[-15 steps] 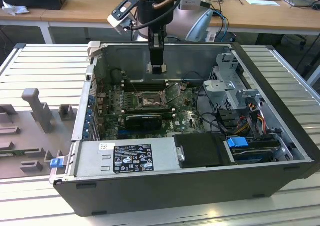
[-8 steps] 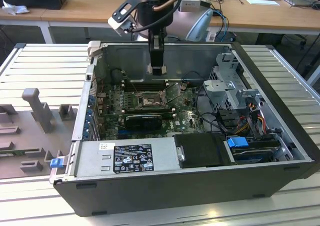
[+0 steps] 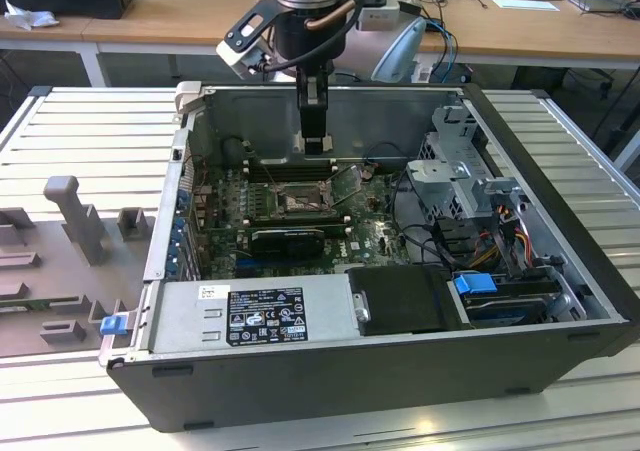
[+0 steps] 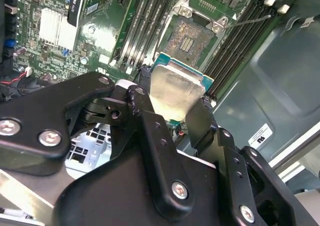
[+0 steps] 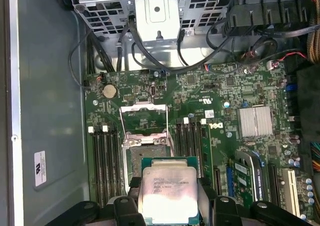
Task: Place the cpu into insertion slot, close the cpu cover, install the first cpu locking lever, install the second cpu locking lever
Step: 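Place the cpu into insertion slot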
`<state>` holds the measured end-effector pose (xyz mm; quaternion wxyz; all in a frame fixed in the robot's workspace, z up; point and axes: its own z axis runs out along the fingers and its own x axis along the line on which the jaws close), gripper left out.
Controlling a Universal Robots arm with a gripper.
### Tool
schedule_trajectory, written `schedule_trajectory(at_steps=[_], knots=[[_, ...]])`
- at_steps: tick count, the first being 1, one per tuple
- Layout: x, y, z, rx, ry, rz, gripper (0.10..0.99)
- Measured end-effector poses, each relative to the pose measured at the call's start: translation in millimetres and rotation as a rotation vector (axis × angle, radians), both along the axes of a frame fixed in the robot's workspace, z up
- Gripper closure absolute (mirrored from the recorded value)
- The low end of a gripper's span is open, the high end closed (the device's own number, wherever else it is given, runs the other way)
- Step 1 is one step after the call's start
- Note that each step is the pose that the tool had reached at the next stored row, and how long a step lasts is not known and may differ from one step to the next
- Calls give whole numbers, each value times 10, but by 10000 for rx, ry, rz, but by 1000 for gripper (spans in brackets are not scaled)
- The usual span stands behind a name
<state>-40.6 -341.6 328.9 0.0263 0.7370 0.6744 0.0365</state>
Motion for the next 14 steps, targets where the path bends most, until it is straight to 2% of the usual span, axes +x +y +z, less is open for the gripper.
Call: schedule_trajectory(at_steps=[14], knots=[[0, 0, -60, 0, 0, 1, 561]])
